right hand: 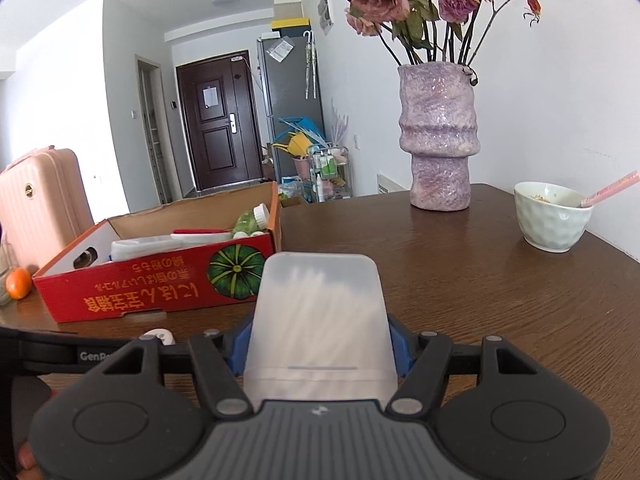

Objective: Organize rigid objects
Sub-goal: 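Lift the translucent box with right while left approaches and grasps the white round cap, then carry the white cap with left and the translucent box with right over the box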

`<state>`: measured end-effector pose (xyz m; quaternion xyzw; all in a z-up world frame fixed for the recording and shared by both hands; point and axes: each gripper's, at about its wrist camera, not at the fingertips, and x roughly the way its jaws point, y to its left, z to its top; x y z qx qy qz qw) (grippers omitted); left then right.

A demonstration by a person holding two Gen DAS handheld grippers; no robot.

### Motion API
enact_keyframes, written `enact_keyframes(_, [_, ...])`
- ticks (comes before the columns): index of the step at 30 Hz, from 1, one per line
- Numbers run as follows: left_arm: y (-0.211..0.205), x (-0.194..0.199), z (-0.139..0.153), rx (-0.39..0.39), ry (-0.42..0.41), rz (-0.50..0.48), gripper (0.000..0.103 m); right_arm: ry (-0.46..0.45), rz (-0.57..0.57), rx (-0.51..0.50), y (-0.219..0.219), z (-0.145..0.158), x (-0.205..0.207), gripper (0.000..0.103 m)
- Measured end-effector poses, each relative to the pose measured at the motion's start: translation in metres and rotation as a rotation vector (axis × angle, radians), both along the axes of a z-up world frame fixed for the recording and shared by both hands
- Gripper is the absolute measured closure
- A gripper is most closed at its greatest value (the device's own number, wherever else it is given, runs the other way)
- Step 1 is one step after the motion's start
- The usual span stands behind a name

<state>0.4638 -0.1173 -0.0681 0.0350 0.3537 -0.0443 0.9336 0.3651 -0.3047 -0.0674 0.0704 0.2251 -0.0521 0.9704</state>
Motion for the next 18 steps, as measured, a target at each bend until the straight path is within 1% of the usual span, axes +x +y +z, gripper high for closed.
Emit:
enact_keyframes(2, [-0.004, 0.005, -0.001, 0.002, -0.002, -0.013, 0.001, 0.003, 0.001, -0.003, 0.001, -0.001, 0.002, 0.038])
enact_keyframes(4, [-0.007, 0.008, -0.004, -0.002, 0.017, -0.043, 0.009, 0.005, 0.002, -0.008, 0.002, -0.002, 0.003, 0.038])
enact_keyframes(5, [-0.008, 0.01, -0.006, 0.002, 0.031, -0.055, 0.022, 0.005, 0.004, -0.01, 0.002, -0.002, 0.003, 0.038])
enact_keyframes(7, [-0.007, 0.008, -0.006, -0.004, 0.025, -0.058, 0.035, 0.007, 0.005, -0.014, 0.003, -0.002, 0.002, 0.038])
enact_keyframes(8, [-0.005, 0.006, -0.005, -0.01, 0.021, -0.062, 0.049, 0.008, 0.007, -0.017, 0.003, -0.002, 0.002, 0.038])
enact_keyframes(9, [-0.004, 0.005, -0.004, -0.018, 0.019, -0.069, 0.061, 0.007, 0.009, -0.021, 0.004, -0.003, 0.001, 0.038])
enact_keyframes(10, [-0.004, 0.004, -0.004, -0.02, 0.017, -0.071, 0.062, 0.005, 0.011, -0.025, 0.005, -0.003, 0.001, 0.038])
enact_keyframes(15, [-0.001, 0.001, -0.003, -0.033, 0.011, -0.055, 0.063, -0.003, 0.025, -0.031, 0.006, -0.001, -0.002, 0.038])
enact_keyframes(18, [0.004, -0.005, 0.001, -0.037, -0.006, -0.047, 0.063, -0.007, 0.039, -0.033, 0.008, 0.0, -0.004, 0.038])
